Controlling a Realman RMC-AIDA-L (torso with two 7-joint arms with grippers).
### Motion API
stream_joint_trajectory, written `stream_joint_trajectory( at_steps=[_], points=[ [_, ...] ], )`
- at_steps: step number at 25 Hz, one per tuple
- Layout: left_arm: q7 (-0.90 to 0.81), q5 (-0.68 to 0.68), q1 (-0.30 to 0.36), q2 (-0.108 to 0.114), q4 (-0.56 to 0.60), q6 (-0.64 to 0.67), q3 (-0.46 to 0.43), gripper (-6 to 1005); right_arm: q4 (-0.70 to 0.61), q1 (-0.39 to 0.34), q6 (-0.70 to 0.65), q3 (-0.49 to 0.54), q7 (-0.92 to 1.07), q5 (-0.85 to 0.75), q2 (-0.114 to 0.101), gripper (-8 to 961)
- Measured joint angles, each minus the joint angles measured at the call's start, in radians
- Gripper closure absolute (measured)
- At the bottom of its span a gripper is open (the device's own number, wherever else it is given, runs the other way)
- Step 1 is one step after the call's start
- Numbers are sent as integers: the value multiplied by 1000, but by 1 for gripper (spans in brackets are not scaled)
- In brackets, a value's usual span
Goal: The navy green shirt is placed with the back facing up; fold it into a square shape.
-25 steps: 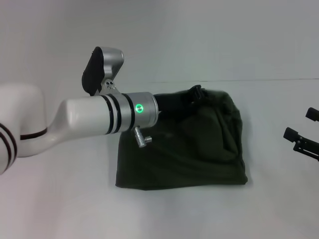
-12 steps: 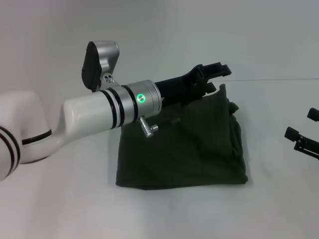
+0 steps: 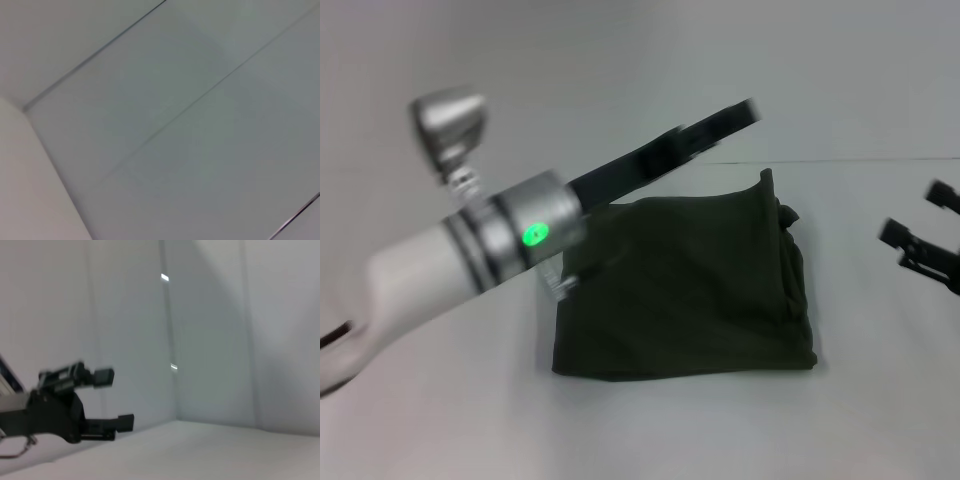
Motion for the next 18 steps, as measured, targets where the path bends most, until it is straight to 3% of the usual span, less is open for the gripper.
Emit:
stream_joint_trajectory(
  at_steps=[2,4,9,15,18],
  points=[
    [58,-17,57,2,25,45,-1,102,0,41,-19,-20,14,-7,-4,11],
    [104,-34,125,4,70,95,-3,104,1,85,-6,-57,24,-29,-3,11],
    [116,-41,239,7,145,157,-35,107,5,201,96,-182,40,-95,21,11],
    [141,-36,303,8,157,180,-67,108,29,288,296,-306,57,-114,53,11],
    [150,-36,315,7,157,181,-72,108,49,303,400,-361,64,-115,58,11]
  ],
)
